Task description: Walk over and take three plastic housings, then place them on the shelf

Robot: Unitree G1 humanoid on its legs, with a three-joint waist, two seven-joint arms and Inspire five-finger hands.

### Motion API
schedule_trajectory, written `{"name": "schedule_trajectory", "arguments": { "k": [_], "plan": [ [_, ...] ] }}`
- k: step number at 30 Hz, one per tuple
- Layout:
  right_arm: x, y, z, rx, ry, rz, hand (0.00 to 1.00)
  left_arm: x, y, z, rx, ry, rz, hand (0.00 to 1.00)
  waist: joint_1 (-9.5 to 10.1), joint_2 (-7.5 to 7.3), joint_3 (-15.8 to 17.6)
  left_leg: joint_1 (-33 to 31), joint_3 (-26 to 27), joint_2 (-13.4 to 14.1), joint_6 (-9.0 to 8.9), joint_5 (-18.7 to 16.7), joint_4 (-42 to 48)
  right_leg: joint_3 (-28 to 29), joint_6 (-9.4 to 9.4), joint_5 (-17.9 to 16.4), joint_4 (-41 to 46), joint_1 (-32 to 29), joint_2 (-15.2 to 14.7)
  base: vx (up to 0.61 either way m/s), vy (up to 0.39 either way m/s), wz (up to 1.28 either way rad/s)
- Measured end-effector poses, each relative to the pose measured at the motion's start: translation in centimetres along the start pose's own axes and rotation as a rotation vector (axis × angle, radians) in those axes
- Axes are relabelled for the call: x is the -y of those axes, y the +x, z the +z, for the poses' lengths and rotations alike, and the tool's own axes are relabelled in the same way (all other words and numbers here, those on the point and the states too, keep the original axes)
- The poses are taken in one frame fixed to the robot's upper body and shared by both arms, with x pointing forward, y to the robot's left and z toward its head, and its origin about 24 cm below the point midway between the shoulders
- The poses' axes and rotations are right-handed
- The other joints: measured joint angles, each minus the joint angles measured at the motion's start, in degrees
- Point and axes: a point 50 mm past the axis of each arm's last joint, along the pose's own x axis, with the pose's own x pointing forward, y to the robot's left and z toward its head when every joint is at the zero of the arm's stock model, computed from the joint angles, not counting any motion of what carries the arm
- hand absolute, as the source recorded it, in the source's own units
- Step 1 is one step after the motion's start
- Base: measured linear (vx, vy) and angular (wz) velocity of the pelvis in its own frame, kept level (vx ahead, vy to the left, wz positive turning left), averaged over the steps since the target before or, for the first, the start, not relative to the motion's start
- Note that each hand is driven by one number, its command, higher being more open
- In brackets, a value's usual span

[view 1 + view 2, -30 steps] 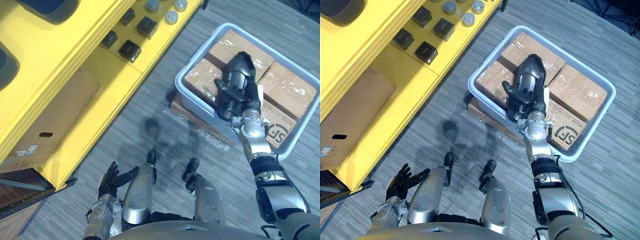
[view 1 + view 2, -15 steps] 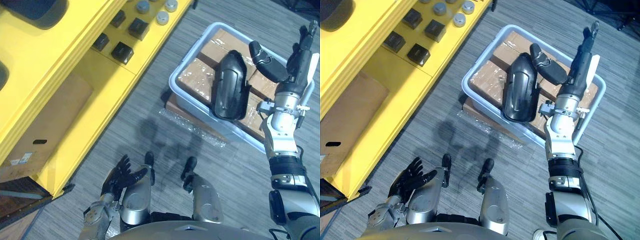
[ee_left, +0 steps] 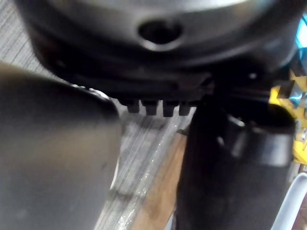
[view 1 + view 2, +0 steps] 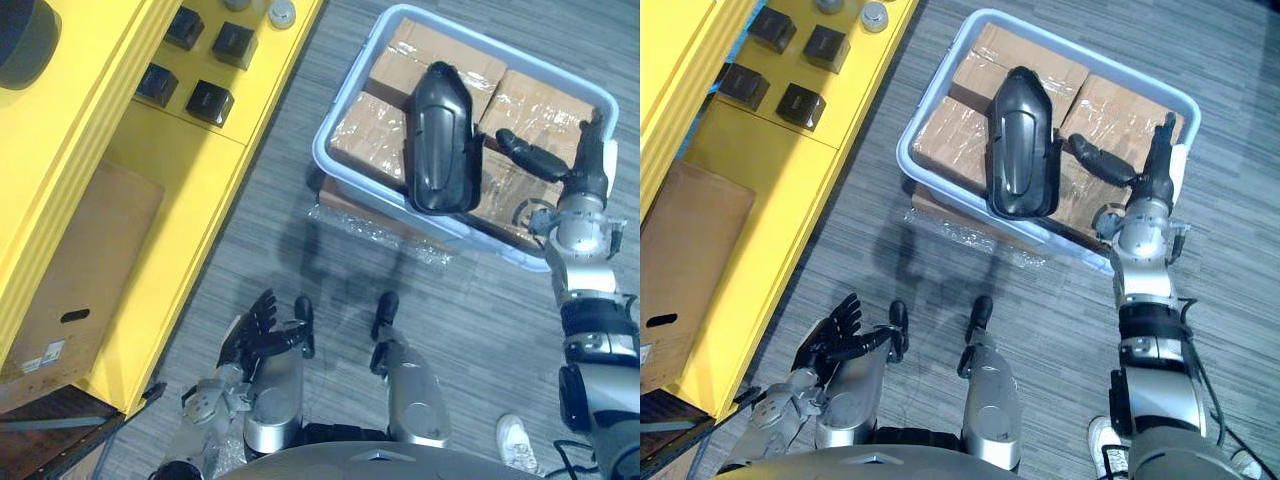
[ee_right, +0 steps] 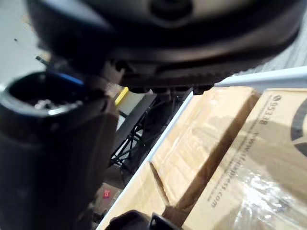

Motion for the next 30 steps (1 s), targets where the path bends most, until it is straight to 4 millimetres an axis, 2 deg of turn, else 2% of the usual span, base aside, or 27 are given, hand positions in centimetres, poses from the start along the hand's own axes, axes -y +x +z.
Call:
{"name": "schedule_trajectory", "arguments": {
  "k": [2,5,8,12,13,18,23,27,30],
  "plan": [
    [1.1,1.3,1.5,0.025,-0.065,-0.022,1.0,0.8,0.5,0.2,0.014,-0.015,-0.016,1.0,0.88,1.73,0.3,-1.1,-0.1,-0.2,0.36,0.2,0.2,-0.4,-0.13,-0.1,0.3,-1.2,-0.6,-0.08,0.036,0.04],
    [1.8,2.6,2.3,0.005,-0.138,-0.039,1.0,1.7,1.0,0.5,0.021,-0.016,-0.048,1.0,1.92,3.74,0.5,-2.5,-0.9,-0.2,0.57,0.6,0.2,-1.7,-0.48,-0.4,0.5,-2.3,-0.7,-0.05,-0.005,0.12],
    [2.7,3.4,2.6,-0.038,-0.188,-0.053,1.0,2.5,1.4,0.7,0.038,-0.091,-0.054,1.0,3.07,5.54,0.5,-4.3,-1.9,-0.5,0.41,1.3,0.0,-3.1,-0.85,-0.8,2.2,-4.3,-1.2,-0.01,-0.029,0.15],
    [3.0,3.8,1.8,-0.118,-0.251,-0.044,1.0,3.0,1.5,1.0,0.061,-0.127,-0.05,1.0,4.49,5.64,0.5,-5.4,-4.1,-1.1,0.13,2.1,-0.5,-5.0,-1.37,-1.6,4.6,-5.9,-1.9,0.01,-0.041,0.14],
    [3.2,3.8,1.7,-0.133,-0.289,-0.048,0.0,3.1,1.5,1.0,0.063,-0.13,-0.048,1.0,4.53,5.7,0.4,-5.4,-4.7,-1.4,0.19,2.2,-0.6,-5.8,-1.42,-2.0,5.1,-5.9,-2.2,0.0,-0.003,0.2],
    [4.6,4.1,1.2,-0.224,-0.48,-0.034,0.0,3.5,1.6,1.2,0.078,-0.129,-0.058,1.0,5.0,5.97,0.3,-5.6,-5.9,-2.6,0.28,2.8,-1.0,-7.4,-1.76,-4.0,7.5,-6.5,-4.0,-0.03,0.024,0.2],
    [7.2,4.7,2.3,-0.239,-0.684,-0.018,0.0,3.7,1.6,1.2,0.08,-0.149,-0.058,1.0,4.83,6.13,0.1,-5.6,-6.4,-3.2,0.18,4.1,-2.4,-8.7,-1.81,-4.0,7.9,-6.4,-4.8,-0.04,0.008,0.1],
    [6.8,4.7,2.1,-0.256,-0.813,0.017,0.0,4.0,1.6,1.1,0.078,-0.157,-0.07,1.0,4.83,6.49,-0.1,-3.8,-6.6,-3.1,-0.43,5.1,-4.3,-9.1,-1.92,-4.0,7.9,-5.6,-4.7,0.0,-0.022,0.04],
    [6.0,4.4,0.8,-0.306,-0.844,0.067,0.0,4.7,1.7,1.0,0.079,-0.173,-0.087,1.0,5.07,7.37,-0.7,-2.9,-6.7,-3.0,-0.82,5.5,-5.4,-9.2,-2.29,-4.3,8.1,-5.0,-4.6,0.01,-0.03,0.01]
  ]
}}
